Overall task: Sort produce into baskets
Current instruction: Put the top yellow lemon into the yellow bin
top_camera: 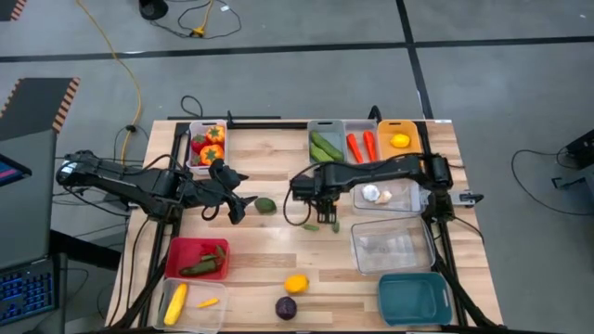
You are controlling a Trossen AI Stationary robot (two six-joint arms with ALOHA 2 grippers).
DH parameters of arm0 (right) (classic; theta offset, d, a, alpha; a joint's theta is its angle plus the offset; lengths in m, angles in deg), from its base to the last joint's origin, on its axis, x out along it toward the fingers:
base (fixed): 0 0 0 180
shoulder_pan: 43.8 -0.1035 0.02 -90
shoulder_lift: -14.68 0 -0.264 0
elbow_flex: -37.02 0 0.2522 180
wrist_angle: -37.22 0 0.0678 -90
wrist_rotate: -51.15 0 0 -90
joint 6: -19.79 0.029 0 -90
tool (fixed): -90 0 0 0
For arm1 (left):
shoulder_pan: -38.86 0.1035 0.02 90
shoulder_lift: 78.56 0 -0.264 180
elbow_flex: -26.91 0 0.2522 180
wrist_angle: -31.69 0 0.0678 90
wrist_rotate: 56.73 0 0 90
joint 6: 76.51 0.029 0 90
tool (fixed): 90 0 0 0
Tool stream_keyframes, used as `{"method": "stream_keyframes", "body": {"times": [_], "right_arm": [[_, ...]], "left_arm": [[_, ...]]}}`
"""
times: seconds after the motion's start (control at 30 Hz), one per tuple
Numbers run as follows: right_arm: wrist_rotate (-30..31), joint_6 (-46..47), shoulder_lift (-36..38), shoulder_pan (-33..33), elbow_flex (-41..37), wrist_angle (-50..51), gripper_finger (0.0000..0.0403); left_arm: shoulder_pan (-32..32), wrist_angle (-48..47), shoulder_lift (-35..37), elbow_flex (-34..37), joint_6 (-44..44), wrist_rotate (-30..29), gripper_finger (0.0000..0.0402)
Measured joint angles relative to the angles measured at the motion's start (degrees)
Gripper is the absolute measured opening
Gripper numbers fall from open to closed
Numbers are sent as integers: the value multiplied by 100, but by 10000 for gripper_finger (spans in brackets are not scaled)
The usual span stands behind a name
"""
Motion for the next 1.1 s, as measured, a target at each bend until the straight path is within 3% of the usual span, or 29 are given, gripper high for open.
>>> {"method": "stream_keyframes", "body": {"times": [0.27, 0.53, 0.8, 1.1], "right_arm": [[629, 104, 1054, 428, -349, 450, 270], [1536, 476, 2443, 1590, -1597, 433, 270], [1537, 484, 3429, 3044, -2619, 432, 271], [1521, 476, 3612, 4009, -2928, 435, 271]], "left_arm": [[0, -31, 0, 0, 0, 2, 316], [0, -68, 0, 0, -1, -2, 316], [1, -68, 0, 0, 0, -7, 316], [0, -68, 0, 0, 0, -13, 316]]}}
